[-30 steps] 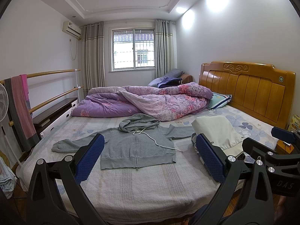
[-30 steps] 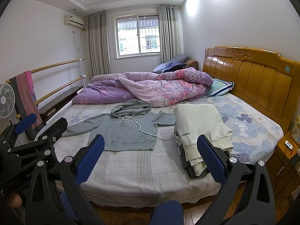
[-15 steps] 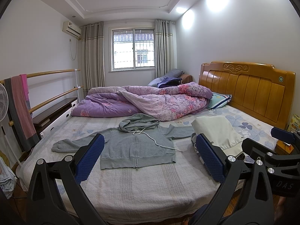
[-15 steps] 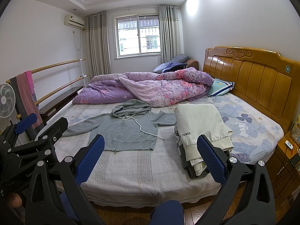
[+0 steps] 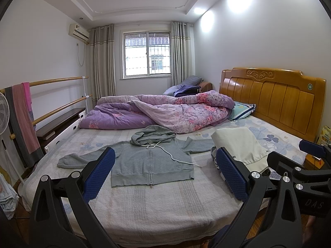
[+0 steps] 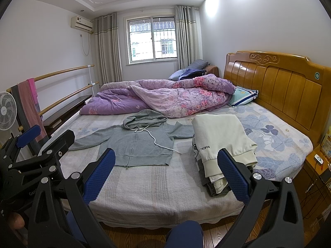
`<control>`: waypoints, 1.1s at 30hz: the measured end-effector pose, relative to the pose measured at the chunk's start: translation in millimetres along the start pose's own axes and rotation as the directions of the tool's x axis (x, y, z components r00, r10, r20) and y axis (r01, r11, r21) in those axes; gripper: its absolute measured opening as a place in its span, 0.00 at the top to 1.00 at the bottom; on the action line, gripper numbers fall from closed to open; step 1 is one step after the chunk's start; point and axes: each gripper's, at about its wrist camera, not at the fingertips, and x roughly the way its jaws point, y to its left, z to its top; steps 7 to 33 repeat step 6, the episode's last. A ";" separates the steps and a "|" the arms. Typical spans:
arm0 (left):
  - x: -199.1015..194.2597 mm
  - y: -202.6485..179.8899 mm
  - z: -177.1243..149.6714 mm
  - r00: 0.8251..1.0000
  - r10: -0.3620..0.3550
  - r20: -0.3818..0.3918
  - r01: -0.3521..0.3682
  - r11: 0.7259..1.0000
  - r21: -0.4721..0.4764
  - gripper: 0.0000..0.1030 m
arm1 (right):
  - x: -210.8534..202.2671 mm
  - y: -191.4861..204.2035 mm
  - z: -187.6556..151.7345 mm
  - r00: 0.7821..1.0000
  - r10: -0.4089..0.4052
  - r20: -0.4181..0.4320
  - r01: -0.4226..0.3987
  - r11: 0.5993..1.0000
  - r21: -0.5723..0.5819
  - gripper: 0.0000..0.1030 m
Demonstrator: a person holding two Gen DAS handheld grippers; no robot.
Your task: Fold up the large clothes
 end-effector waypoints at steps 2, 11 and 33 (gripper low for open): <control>-0.6 1.1 -0.1 1.000 0.001 0.000 -0.001 1.000 0.000 0.05 | -0.6 0.7 -0.4 1.000 0.001 0.000 -0.001 1.000 0.000 0.08; -2.4 4.3 -0.1 1.000 0.004 0.000 -0.004 1.000 0.001 0.05 | -0.3 0.3 0.3 1.000 -0.002 0.000 0.002 1.000 0.002 0.08; -2.4 4.3 -0.1 1.000 0.004 0.000 -0.004 1.000 0.001 0.05 | -0.3 0.3 0.3 1.000 -0.002 0.000 0.002 1.000 0.002 0.08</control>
